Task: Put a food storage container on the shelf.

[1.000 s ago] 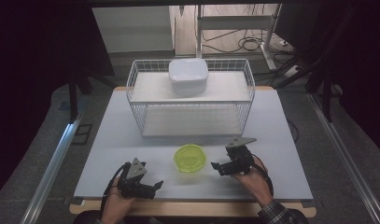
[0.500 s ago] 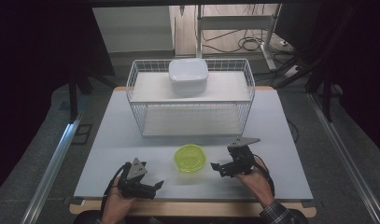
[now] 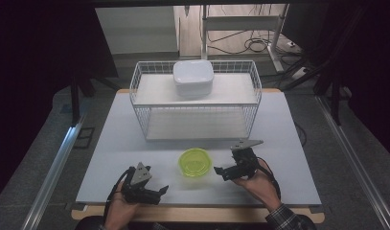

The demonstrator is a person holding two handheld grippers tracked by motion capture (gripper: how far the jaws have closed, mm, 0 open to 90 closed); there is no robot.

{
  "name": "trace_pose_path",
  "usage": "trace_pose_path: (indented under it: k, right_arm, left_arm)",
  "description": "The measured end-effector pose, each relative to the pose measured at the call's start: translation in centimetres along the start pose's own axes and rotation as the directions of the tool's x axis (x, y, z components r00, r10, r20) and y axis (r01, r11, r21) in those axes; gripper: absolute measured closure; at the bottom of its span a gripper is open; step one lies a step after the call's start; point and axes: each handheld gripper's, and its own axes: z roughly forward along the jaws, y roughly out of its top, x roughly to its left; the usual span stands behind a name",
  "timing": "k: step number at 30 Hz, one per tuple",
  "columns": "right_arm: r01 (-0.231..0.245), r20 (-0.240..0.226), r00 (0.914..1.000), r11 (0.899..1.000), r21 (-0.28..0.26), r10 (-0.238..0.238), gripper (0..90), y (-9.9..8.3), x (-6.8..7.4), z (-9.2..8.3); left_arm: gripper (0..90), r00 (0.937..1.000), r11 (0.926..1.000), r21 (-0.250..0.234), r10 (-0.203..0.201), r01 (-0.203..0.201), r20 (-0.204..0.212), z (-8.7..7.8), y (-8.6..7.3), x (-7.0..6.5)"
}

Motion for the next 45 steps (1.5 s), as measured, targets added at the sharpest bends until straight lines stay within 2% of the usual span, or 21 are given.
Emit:
trace_pose_path:
  k: [3, 7, 11, 15, 18, 24, 33, 34, 36, 37, 38, 39, 41, 43, 44, 45]
  right_arm:
    - [-0.001, 0.01, 0.9999, 1.0, 0.001, 0.001, 6.5, 0.4, 0.3, -0.2]
    - [-0.059, -0.034, 0.9977, 0.998, -0.015, 0.058, 15.9, 0.9, 0.2, -0.4]
    - [-0.132, -0.115, 0.9849, 0.991, -0.02, 0.129, 26.3, 1.4, -0.2, -0.4]
    - [-0.167, -0.16, 0.9738, 0.986, -0.022, 0.161, 33.1, 2.0, -0.5, 0.2]
    - [-0.214, -0.195, 0.9578, 0.977, 0.004, 0.211, 38.3, 2.3, -0.7, 1.0]
    - [-0.328, -0.245, 0.9125, 0.944, 0.04, 0.327, 49.9, 3.0, -1.3, 2.4]
    - [-0.389, -0.287, 0.8698, 0.916, 0.102, 0.401, 65.7, 2.8, -1.9, 3.9]
    - [-0.401, -0.299, 0.8592, 0.909, 0.112, 0.415, 69.3, 2.8, -1.9, 4.0]
    - [-0.416, -0.311, 0.8464, 0.902, 0.121, 0.432, 76.1, 2.8, -2.0, 4.1]
    - [-0.418, -0.312, 0.844, 0.9, 0.127, 0.436, 77.6, 2.8, -2.1, 4.1]
    - [-0.422, -0.321, 0.8379, 0.897, 0.132, 0.442, 79.8, 2.8, -2.1, 4.1]
    - [-0.425, -0.342, 0.8266, 0.894, 0.142, 0.447, 80.4, 2.9, -2.1, 4.1]
    - [-0.424, -0.343, 0.827, 0.895, 0.139, 0.445, 80.8, 2.9, -1.9, 4.1]
    - [-0.428, -0.356, 0.8189, 0.892, 0.142, 0.45, 81.3, 3.0, -1.8, 3.9]
    - [-0.423, -0.35, 0.8259, 0.896, 0.133, 0.442, 81.4, 3.0, -1.7, 3.8]
    - [-0.421, -0.347, 0.829, 0.898, 0.13, 0.439, 81.5, 3.1, -1.6, 3.7]
  left_arm:
    - [5.8, 1.0, 1.0, -0.002, -0.001, 0.001, -0.002, 0.0, 0.0, 0.0]
    - [5.9, 1.0, 1.0, -0.006, 0.002, -0.002, -0.003, -0.1, 0.1, -0.1]
    - [5.9, 1.0, 1.0, -0.008, 0.005, -0.006, -0.006, 0.0, 0.1, -0.1]
    - [5.8, 1.0, 0.9999, -0.011, 0.007, -0.007, -0.007, -0.1, 0.1, -0.1]
    - [5.9, 1.0, 0.9999, -0.012, 0.006, -0.006, -0.006, 0.0, 0.1, -0.1]
    - [5.8, 0.9999, 0.9999, -0.012, 0.009, -0.009, -0.005, -0.1, 0.0, -0.1]
    - [5.8, 0.9998, 0.9997, -0.01, 0.02, -0.02, -0.005, -0.1, 0.1, -0.2]
    - [5.8, 0.9998, 0.9997, -0.01, 0.021, -0.022, -0.005, -0.1, 0.1, -0.2]
    - [5.8, 0.9998, 0.9997, -0.011, 0.022, -0.022, -0.005, -0.1, 0.1, -0.2]
    - [5.8, 0.9997, 0.9997, -0.012, 0.022, -0.022, -0.005, -0.1, 0.1, -0.2]
    - [5.8, 0.9998, 0.9997, -0.012, 0.021, -0.021, -0.005, -0.1, 0.1, -0.2]
    - [5.8, 0.9998, 0.9997, -0.013, 0.021, -0.021, -0.005, -0.1, 0.1, -0.2]
    - [5.8, 0.9997, 0.9997, -0.014, 0.022, -0.022, -0.006, -0.1, 0.1, -0.2]
    - [5.8, 0.9998, 0.9997, -0.015, 0.022, -0.022, -0.006, -0.1, 0.1, -0.2]
    - [5.8, 0.9997, 0.9996, -0.015, 0.022, -0.022, -0.006, -0.1, 0.1, -0.2]
    - [5.8, 0.9997, 0.9996, -0.015, 0.022, -0.023, -0.006, -0.1, 0.1, -0.2]
